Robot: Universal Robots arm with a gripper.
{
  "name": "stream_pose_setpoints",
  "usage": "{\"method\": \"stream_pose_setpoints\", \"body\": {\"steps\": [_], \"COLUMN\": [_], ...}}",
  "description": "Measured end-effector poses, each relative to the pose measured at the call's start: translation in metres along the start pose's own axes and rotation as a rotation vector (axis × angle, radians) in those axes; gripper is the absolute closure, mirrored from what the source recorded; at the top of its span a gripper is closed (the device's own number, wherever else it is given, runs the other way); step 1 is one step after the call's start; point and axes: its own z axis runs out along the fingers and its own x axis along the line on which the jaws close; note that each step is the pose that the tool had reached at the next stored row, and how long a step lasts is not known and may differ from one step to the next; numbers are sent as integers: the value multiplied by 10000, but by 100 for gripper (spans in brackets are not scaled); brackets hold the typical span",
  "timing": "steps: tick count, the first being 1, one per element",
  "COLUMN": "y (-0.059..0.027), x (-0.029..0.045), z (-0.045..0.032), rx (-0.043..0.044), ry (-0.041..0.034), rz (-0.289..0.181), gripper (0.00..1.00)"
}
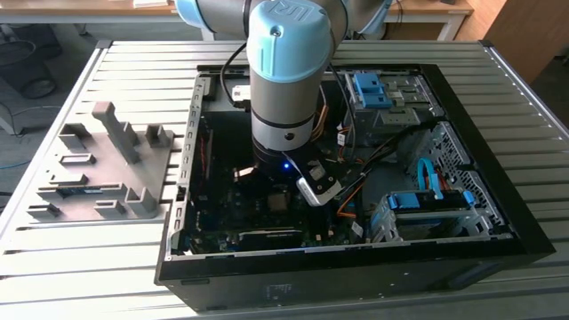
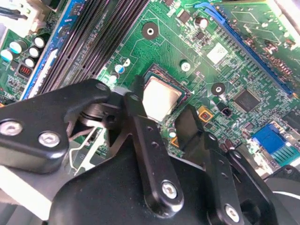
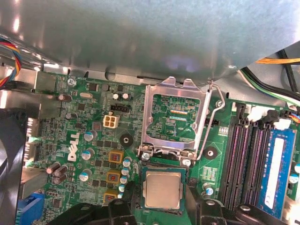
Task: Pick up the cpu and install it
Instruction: 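Place the cpu into insertion slot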
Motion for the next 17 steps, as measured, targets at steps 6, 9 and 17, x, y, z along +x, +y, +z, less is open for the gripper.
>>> {"method": "stream_pose_setpoints", "body": {"steps": [6, 9, 17], "y": [0, 0, 3], "x": [-1, -1, 19], "z": [4, 4, 6], "rx": [14, 15, 28], "ry": [-105, -112, -279], "rz": [0, 1, 15], "gripper": [46, 46, 46]}}
